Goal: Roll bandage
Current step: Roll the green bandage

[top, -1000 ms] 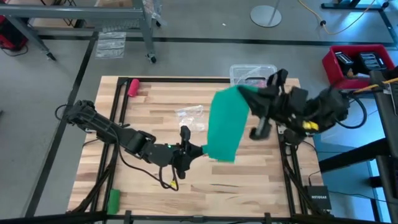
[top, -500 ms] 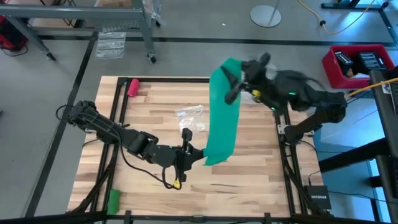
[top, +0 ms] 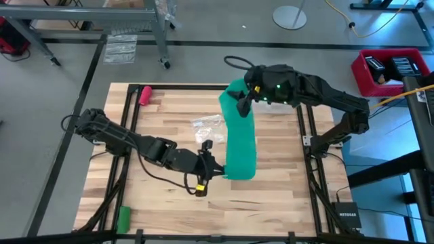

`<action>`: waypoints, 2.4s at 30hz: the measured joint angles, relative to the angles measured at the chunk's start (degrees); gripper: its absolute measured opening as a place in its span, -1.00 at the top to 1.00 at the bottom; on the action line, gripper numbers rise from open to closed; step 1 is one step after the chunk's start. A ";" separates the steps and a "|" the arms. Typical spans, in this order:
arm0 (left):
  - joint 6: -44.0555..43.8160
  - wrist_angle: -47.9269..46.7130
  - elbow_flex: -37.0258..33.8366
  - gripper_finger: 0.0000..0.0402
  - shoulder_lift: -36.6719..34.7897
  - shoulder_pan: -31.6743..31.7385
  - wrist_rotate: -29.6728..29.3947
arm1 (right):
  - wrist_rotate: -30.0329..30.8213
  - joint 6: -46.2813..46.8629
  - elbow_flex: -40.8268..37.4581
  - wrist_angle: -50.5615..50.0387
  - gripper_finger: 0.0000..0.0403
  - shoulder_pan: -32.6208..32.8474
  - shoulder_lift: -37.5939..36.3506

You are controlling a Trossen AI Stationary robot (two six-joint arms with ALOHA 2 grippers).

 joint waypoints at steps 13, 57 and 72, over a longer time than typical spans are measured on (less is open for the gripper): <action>0.31 41.05 -24.77 0.92 -3.44 2.52 4.00 | -0.22 -1.42 -0.09 1.31 -0.10 -0.18 -0.78; -10.36 36.29 -30.61 0.92 -3.46 3.60 1.91 | -16.79 0.38 -0.22 -14.30 -0.39 -11.43 4.46; -10.70 37.86 -30.54 0.92 -3.46 4.67 1.84 | -20.75 6.39 -0.11 -20.74 -0.39 -11.80 -1.44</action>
